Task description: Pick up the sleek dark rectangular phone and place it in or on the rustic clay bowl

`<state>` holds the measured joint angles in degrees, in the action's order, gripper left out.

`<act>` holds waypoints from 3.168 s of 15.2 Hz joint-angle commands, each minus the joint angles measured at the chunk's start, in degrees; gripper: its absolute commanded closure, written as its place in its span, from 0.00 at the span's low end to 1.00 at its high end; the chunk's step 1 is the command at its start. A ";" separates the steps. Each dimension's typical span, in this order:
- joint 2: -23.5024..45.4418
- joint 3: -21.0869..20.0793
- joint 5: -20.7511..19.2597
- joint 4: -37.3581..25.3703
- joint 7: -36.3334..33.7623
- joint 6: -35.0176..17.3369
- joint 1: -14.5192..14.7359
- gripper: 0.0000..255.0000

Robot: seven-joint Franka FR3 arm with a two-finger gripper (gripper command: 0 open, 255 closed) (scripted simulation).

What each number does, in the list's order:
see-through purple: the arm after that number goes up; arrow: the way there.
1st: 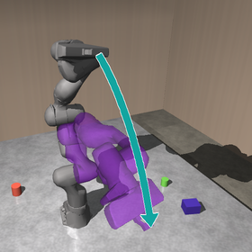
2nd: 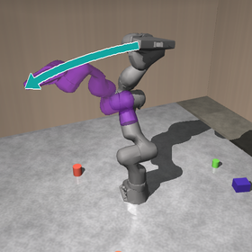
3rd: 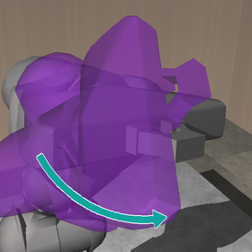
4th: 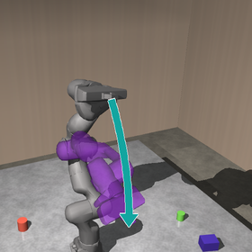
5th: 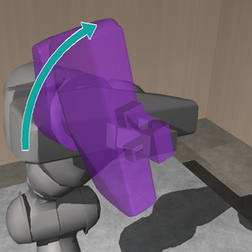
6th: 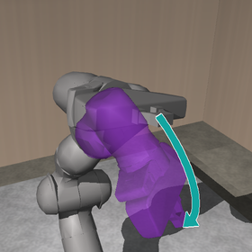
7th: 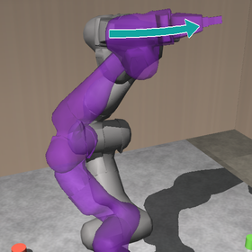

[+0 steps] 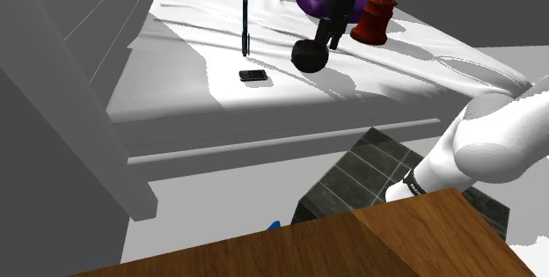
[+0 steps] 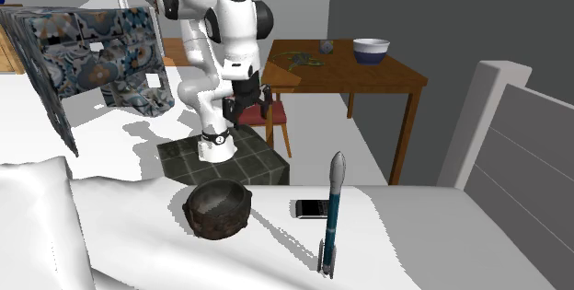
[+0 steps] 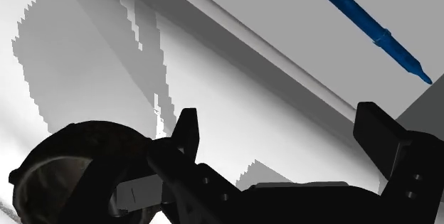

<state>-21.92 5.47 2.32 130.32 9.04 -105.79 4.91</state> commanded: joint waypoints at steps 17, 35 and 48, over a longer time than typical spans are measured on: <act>38.83 -2.40 -1.09 -30.09 21.59 -10.48 4.40 0.00; 52.67 -4.17 -2.60 -40.65 26.41 -14.53 5.54 0.00; 52.67 -4.17 -2.60 -40.65 26.41 -14.53 5.54 1.00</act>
<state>30.76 1.30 -0.29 89.66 35.45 -120.32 10.45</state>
